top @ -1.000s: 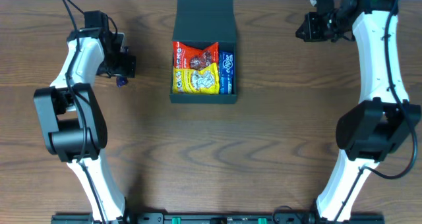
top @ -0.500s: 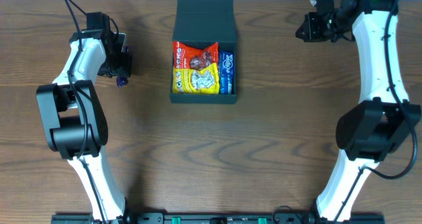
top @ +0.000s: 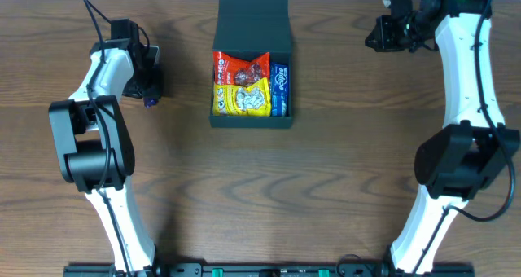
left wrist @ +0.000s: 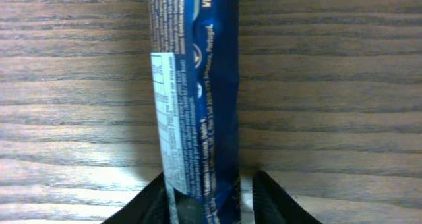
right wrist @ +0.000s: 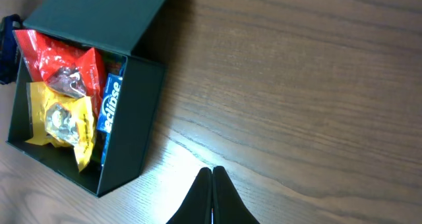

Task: Pack container
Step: 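Reach the left gripper back to the blue bar and grasp it, then place the blue bar into the box beside the Eclipse tin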

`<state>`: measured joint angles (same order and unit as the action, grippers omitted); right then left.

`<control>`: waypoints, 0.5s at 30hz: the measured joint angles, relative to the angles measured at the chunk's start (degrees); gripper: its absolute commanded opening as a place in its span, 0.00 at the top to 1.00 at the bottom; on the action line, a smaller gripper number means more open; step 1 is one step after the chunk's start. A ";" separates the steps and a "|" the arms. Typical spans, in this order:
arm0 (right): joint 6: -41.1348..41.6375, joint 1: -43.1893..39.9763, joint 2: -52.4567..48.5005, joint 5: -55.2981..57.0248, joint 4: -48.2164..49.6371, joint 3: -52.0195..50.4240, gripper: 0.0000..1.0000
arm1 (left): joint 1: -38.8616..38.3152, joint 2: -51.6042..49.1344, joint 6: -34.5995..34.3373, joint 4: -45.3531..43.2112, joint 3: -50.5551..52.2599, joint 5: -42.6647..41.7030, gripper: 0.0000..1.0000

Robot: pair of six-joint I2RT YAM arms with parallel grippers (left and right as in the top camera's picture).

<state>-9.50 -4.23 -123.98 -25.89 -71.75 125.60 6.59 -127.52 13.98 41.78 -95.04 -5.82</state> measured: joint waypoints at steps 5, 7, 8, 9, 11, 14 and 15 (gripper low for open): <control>0.02 0.00 0.00 0.00 -0.04 0.00 0.98 | -0.07 0.00 -1.05 0.46 0.00 0.02 0.87; 0.00 0.00 0.00 0.00 -0.09 0.00 0.98 | -0.09 0.00 -1.79 1.01 -0.07 0.00 0.94; 0.02 0.00 0.00 0.00 -0.17 0.00 0.98 | -0.11 0.00 -2.34 1.36 -0.11 0.00 0.94; 0.00 0.00 0.00 0.00 -0.26 0.00 0.99 | -0.11 0.00 -2.82 1.73 -0.13 0.02 0.94; 0.00 0.00 0.00 -0.02 -0.48 0.00 0.98 | -0.11 0.00 -3.76 3.41 -0.46 0.02 0.94; 0.00 0.00 0.00 0.00 -1.05 0.00 0.98 | -0.11 0.00 -5.77 8.28 -1.86 0.00 0.94; 0.00 -0.02 0.00 -0.02 -1.36 0.00 0.99 | -0.22 0.00 -6.93 11.45 -3.65 -0.02 0.94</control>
<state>-9.50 -4.25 -123.98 -25.91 -73.10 125.60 6.37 -127.52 7.05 53.23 -98.70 -5.85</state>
